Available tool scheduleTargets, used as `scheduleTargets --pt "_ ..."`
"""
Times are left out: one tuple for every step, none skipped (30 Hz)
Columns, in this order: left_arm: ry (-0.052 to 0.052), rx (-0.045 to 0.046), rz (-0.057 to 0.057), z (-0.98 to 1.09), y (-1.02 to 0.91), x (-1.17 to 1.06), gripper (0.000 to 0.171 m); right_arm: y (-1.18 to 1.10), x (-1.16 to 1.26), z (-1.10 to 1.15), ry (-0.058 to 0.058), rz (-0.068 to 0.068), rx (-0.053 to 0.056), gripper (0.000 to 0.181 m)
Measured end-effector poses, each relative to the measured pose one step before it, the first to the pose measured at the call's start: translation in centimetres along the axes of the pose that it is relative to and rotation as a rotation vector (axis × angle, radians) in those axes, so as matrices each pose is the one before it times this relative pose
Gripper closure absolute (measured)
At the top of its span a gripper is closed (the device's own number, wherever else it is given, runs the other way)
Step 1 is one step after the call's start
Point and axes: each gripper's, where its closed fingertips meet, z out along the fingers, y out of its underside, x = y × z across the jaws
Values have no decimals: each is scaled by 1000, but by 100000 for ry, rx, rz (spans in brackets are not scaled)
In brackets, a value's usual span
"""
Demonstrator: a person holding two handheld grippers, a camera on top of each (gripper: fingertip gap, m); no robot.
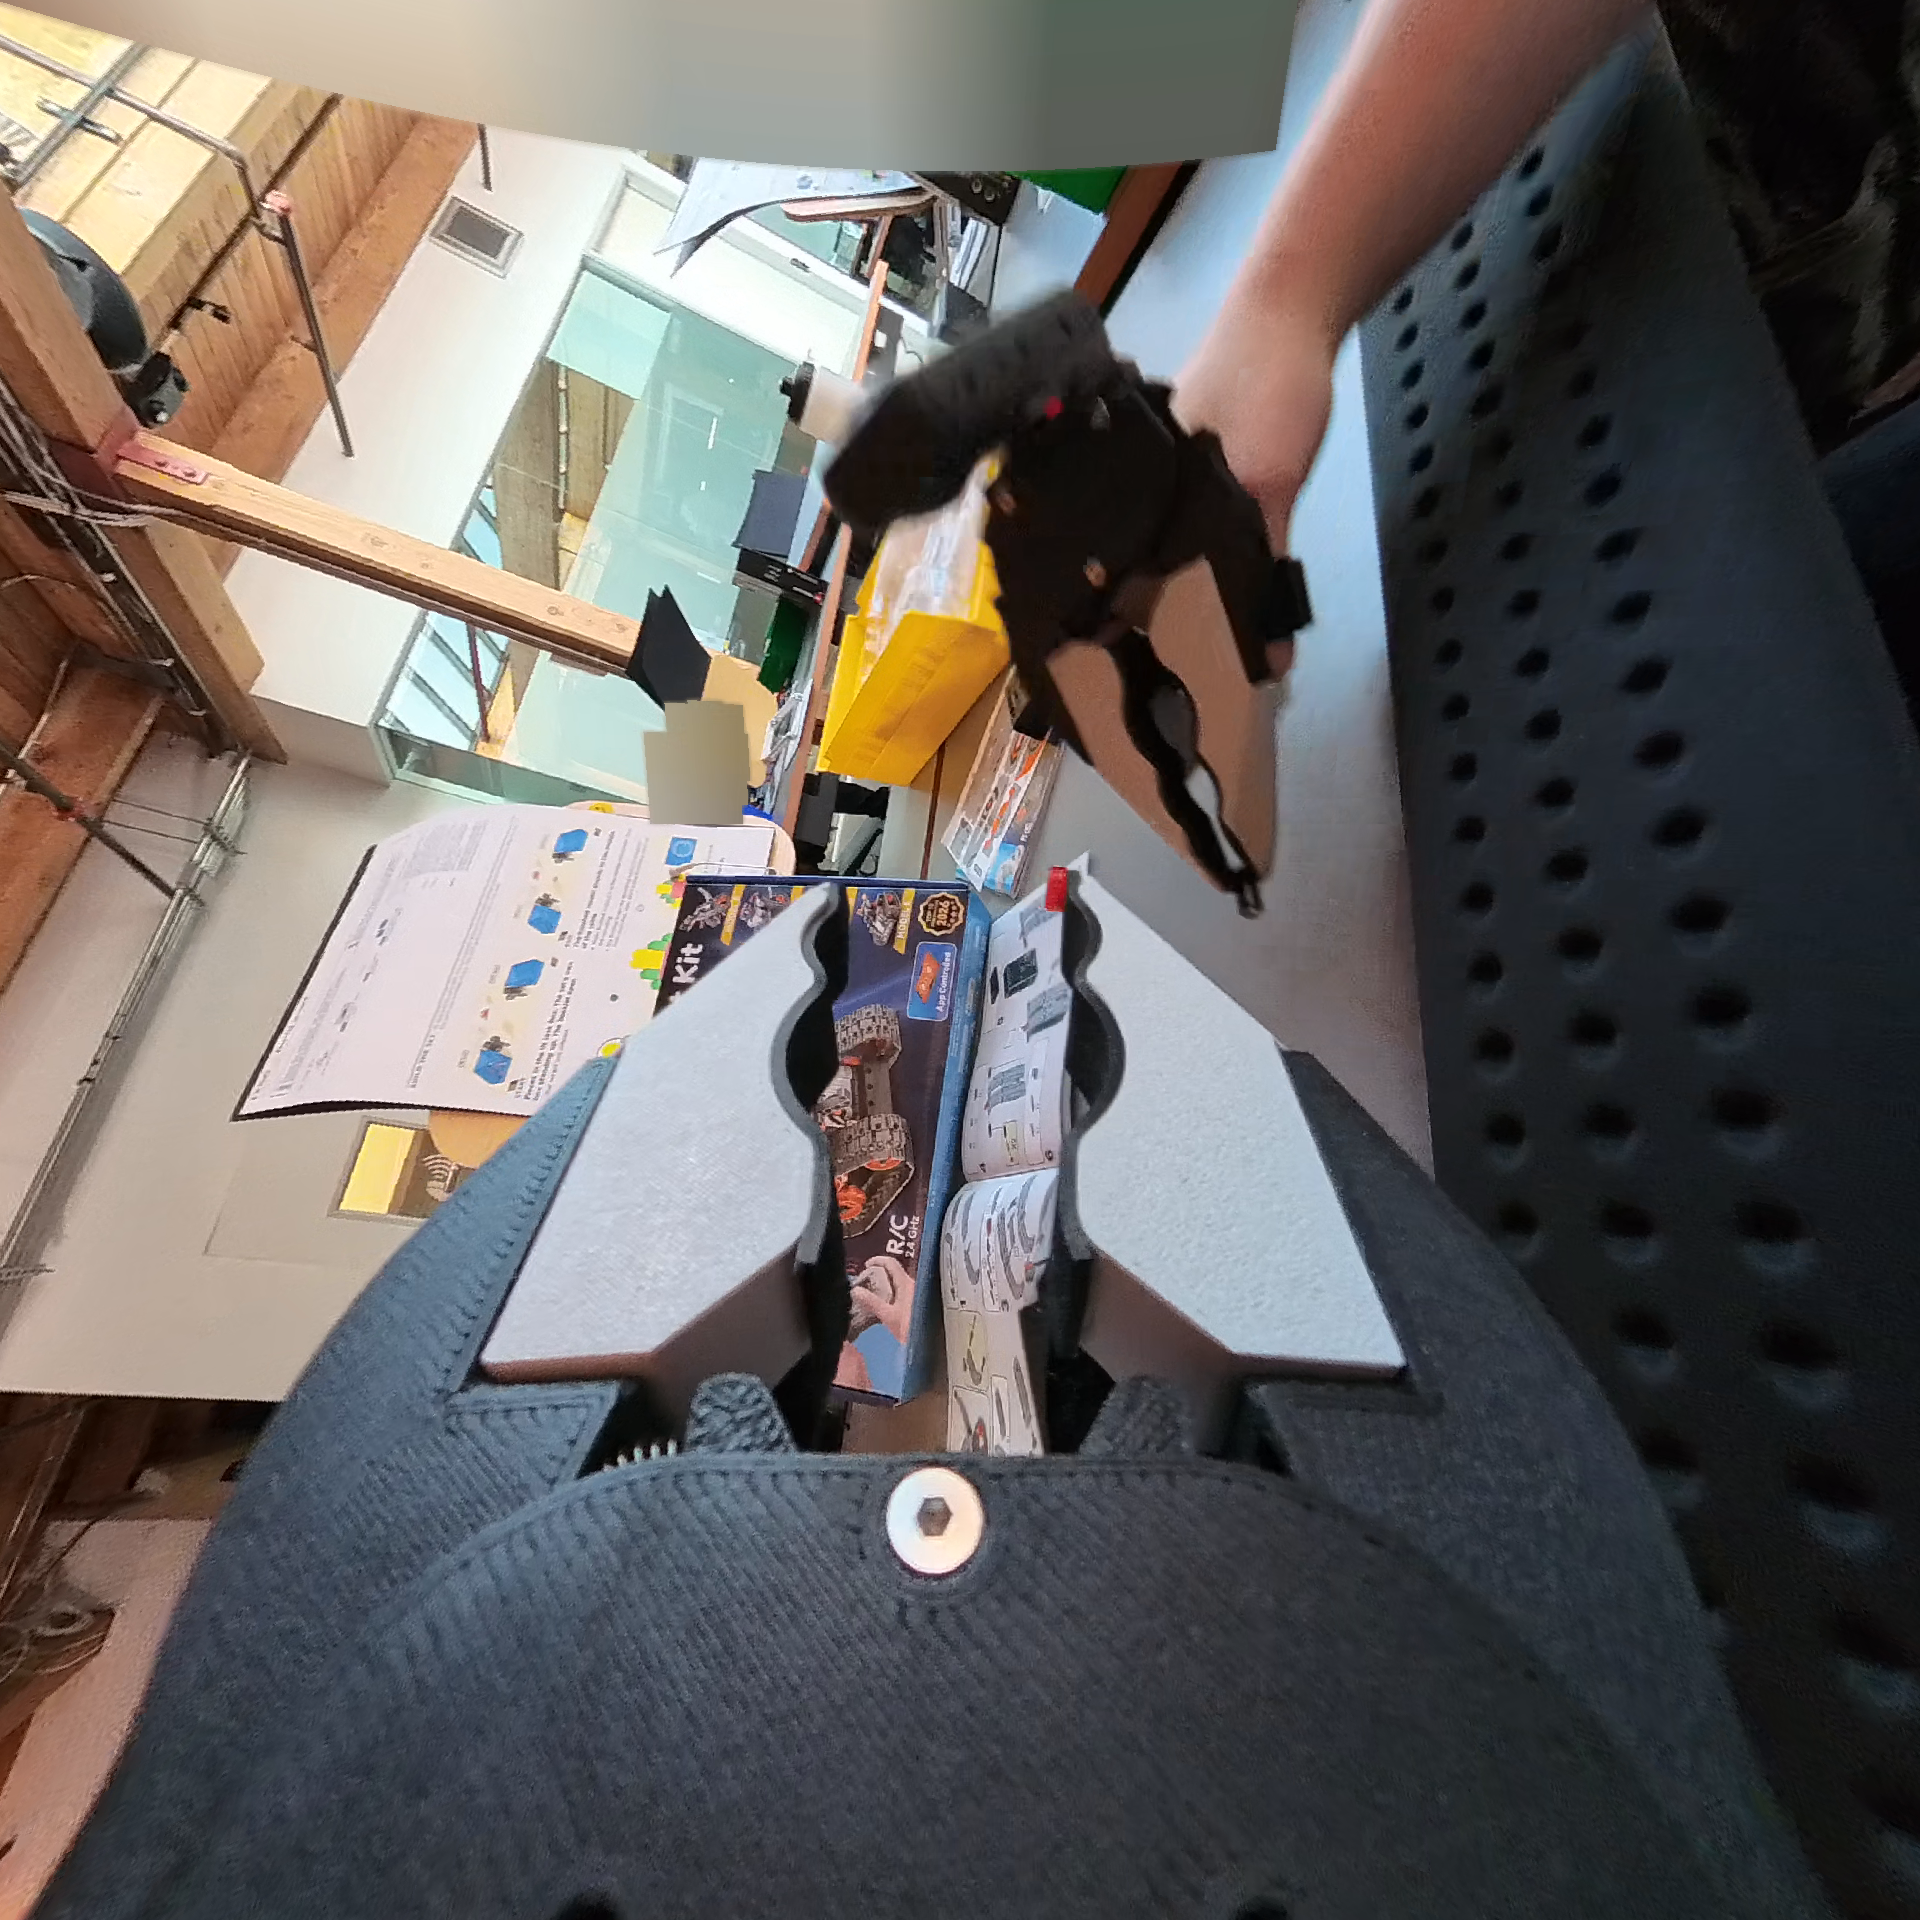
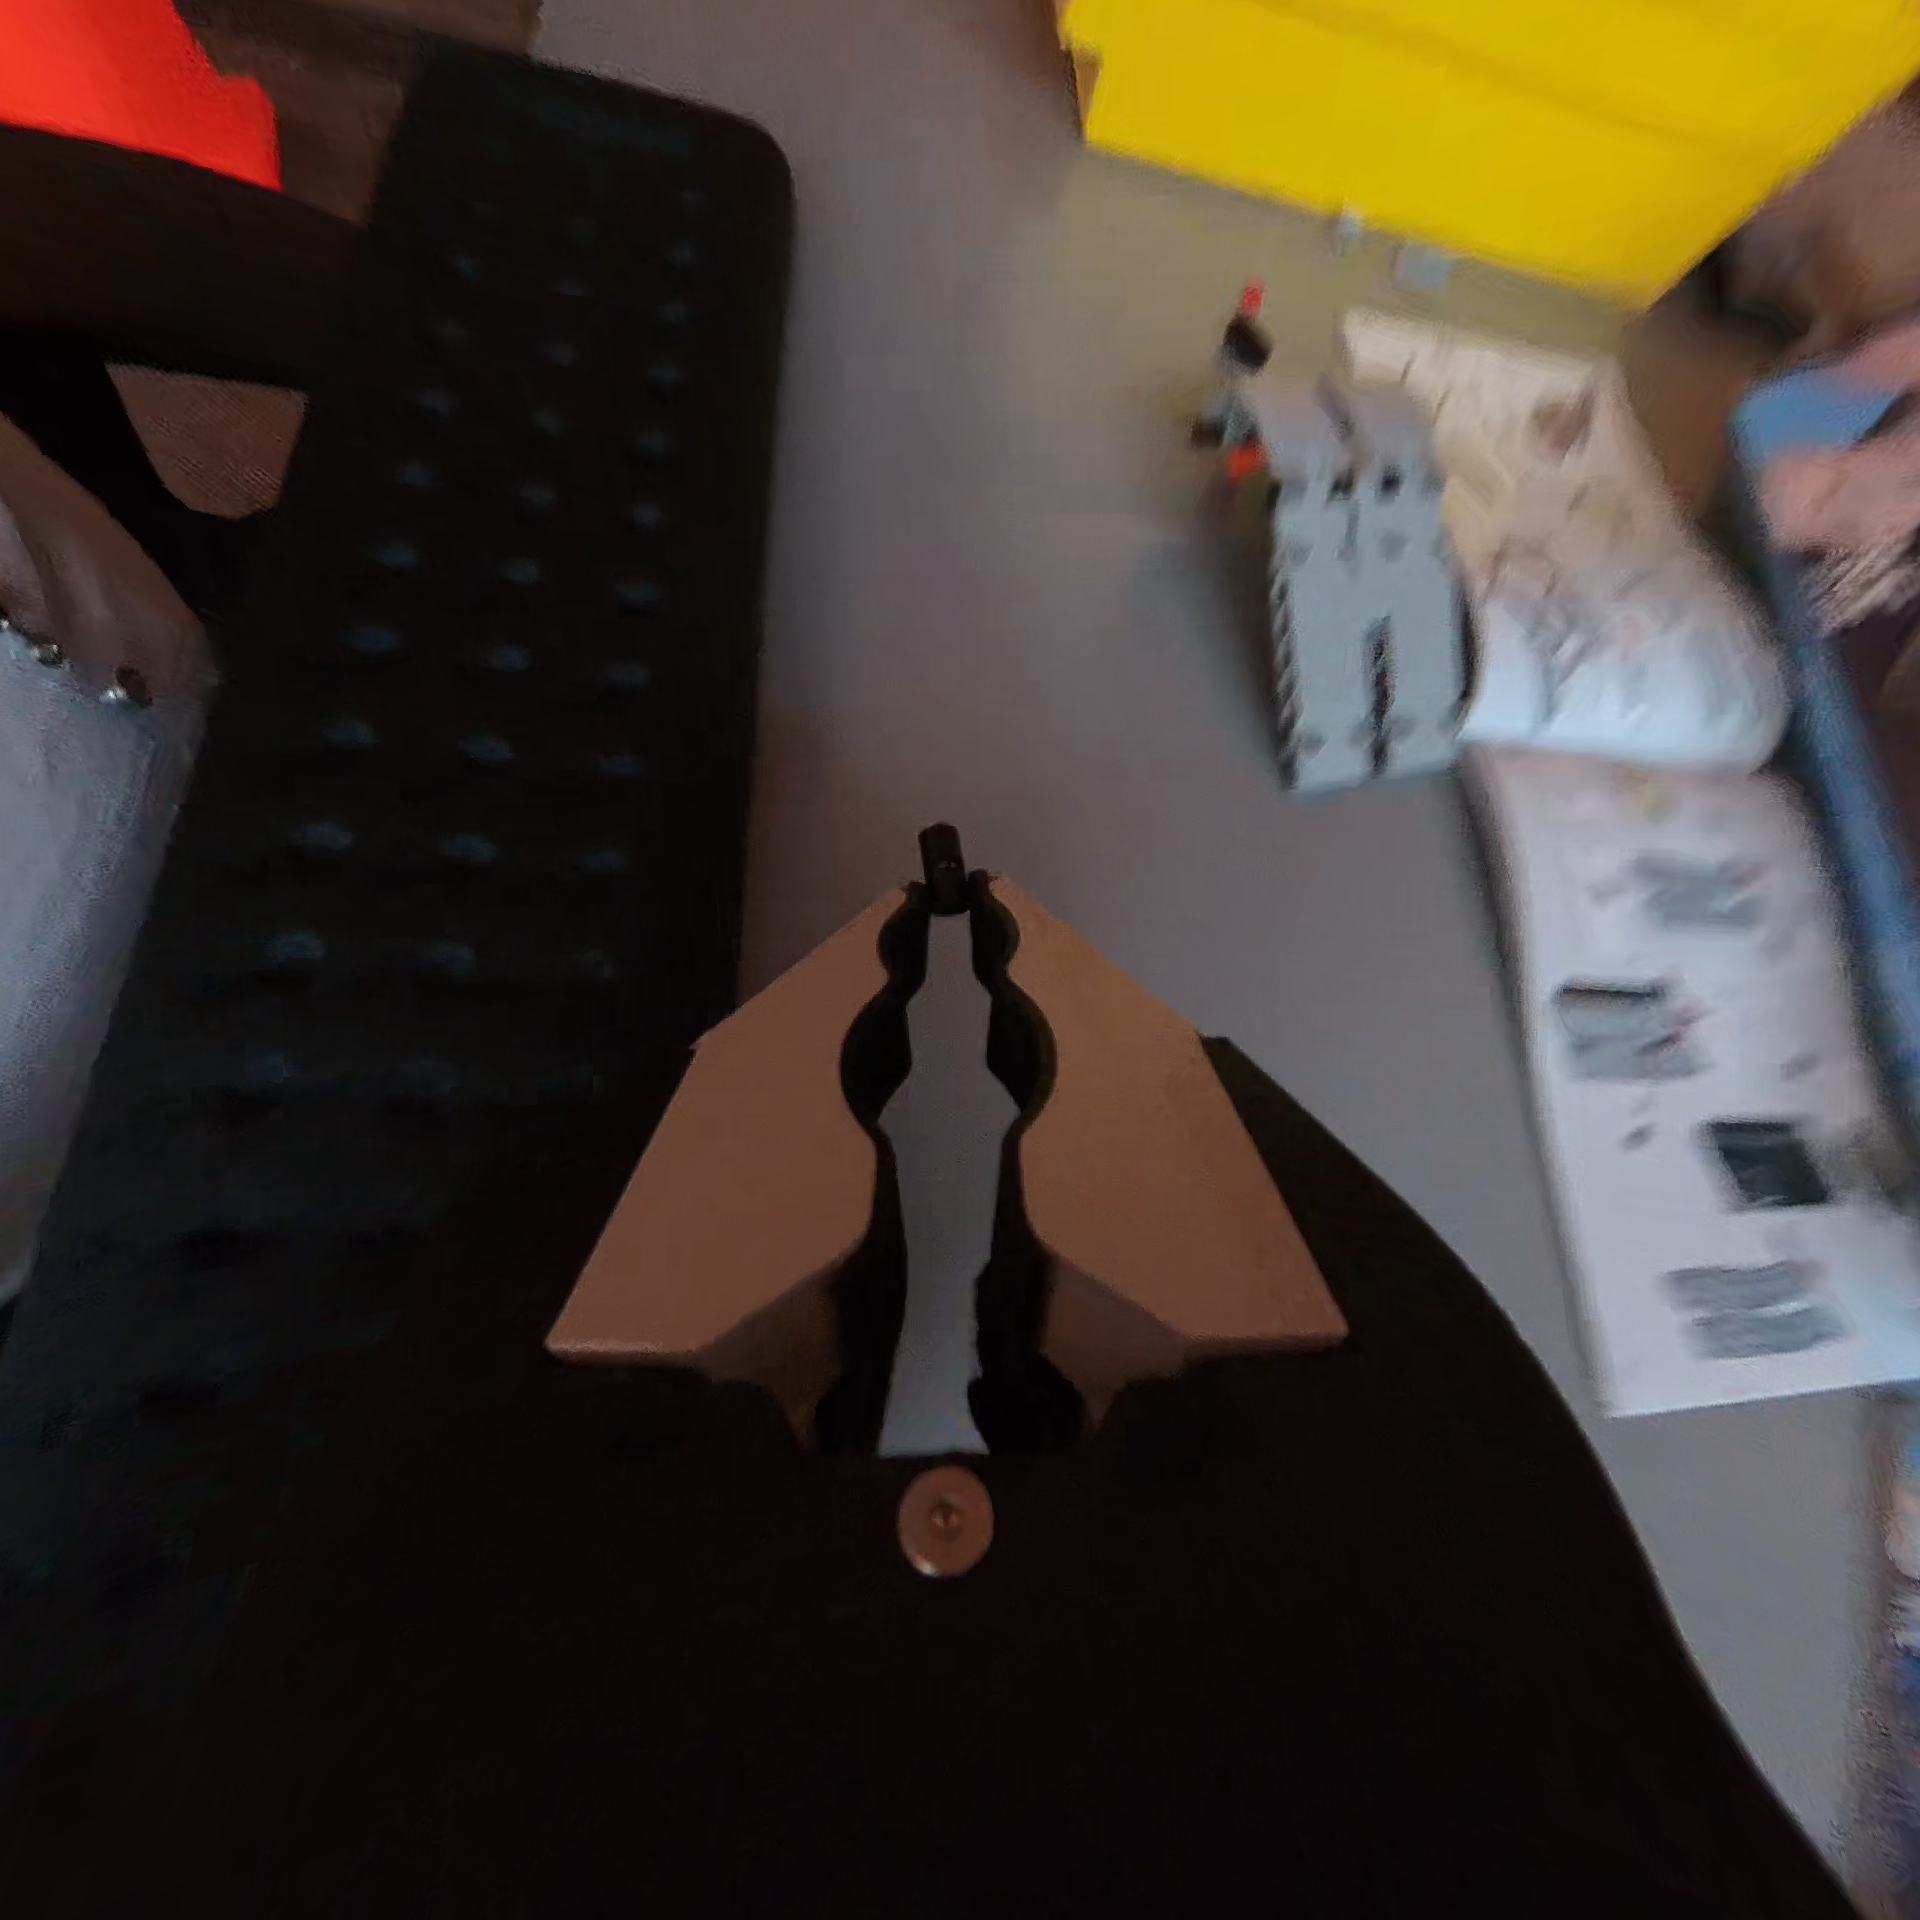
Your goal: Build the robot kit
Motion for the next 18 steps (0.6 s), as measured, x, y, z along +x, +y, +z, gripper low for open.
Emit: scheduleTargets --pt "950 -12 613 71 77 -22 132 -1603 -76 -971 2126 -9863 718 174" --pt "907 527 590 65 -34 -70 132 -1932 -118 -1124 747 -10566 1649 174" --pt "1021 1071 23 74 -147 -114 131 -2044 107 -1187 1051 -11716 1755 174" --pt "998 1356 -457 107 -210 -177 130 -1779 459 -1137 1726 -11697 -59 174" --pt "803 1377 -408 129 -217 -233 130 -1447 572 -1036 768 -10820 -1692 174" --pt "744 1187 -43 165 -201 -251 129 -1271 482 -925 -775 -9524 -1705 173" --pt "747 801 546 182 -182 -240 128 -1131 617 -826 -644 -8217 -1420 174" --pt "464 381 1321 184 -139 -267 127 -926 790 -745 100 -7245 -1805 174" --pt "289 218 1806 176 -146 -292 127 -772 710 -674 -509 -6903 -1529 174" --pt "473 667 1423 140 -222 -297 127 -608 683 -579 -430 -6224 -1434 174" --pt "604 1367 559 101 -331 -316 126 -520 645 -478 -253 -6062 -1121 174" --pt "566 1743 32 79 -386 -341 126 -473 482 -369 -931 -5633 -553 174" --pt "360 1746 44 69 -362 -356 125 -280 289 -248 -2091 -4535 -1418 174" --pt "281 1486 169 67 -296 -325 125 -149 229 -166 -2141 -4062 -2014 174" --pt "470 1054 232 84 -233 -258 125 -123 115 -129 -2494 -3642 -1752 174" --pt "184 693 671 75 -223 -228 124 -140 17 -82 -2885 -2643 -1370 174" --pt "-297 801 1298 42 -264 -233 125 -211 86 -84 -1882 -2297 -877 174" --pt "-223 936 1384 30 -313 -192 125 -277 104 -89 -1410 -2254 -530 174"
